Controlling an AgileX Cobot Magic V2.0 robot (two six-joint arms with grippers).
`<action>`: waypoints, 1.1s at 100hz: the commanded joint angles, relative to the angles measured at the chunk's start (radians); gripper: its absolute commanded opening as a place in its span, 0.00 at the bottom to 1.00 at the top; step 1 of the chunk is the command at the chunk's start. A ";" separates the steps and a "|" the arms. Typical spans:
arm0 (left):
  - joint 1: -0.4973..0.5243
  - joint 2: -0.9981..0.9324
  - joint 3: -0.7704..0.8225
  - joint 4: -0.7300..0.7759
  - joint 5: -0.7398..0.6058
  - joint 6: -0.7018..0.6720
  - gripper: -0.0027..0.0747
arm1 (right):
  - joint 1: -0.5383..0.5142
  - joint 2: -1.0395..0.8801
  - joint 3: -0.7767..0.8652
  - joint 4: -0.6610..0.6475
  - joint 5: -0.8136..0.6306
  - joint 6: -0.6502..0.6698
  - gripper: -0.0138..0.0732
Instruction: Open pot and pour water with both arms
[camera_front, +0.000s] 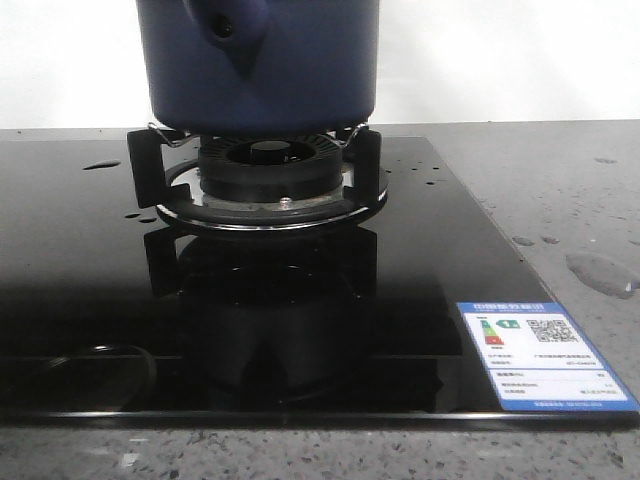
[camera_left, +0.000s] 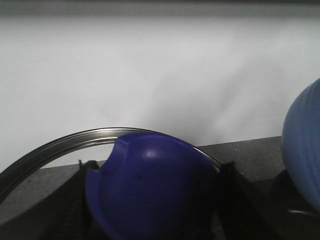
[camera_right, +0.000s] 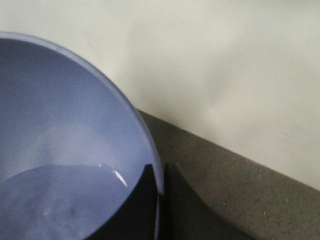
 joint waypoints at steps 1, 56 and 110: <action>0.002 -0.025 -0.036 -0.037 -0.070 -0.003 0.47 | 0.012 -0.105 0.085 -0.002 -0.333 -0.025 0.11; 0.002 -0.025 -0.036 -0.052 -0.070 -0.003 0.47 | 0.034 -0.179 0.404 -0.003 -0.871 -0.027 0.11; 0.002 -0.025 -0.036 -0.054 -0.070 -0.003 0.47 | 0.034 -0.137 0.406 -0.033 -0.998 -0.027 0.11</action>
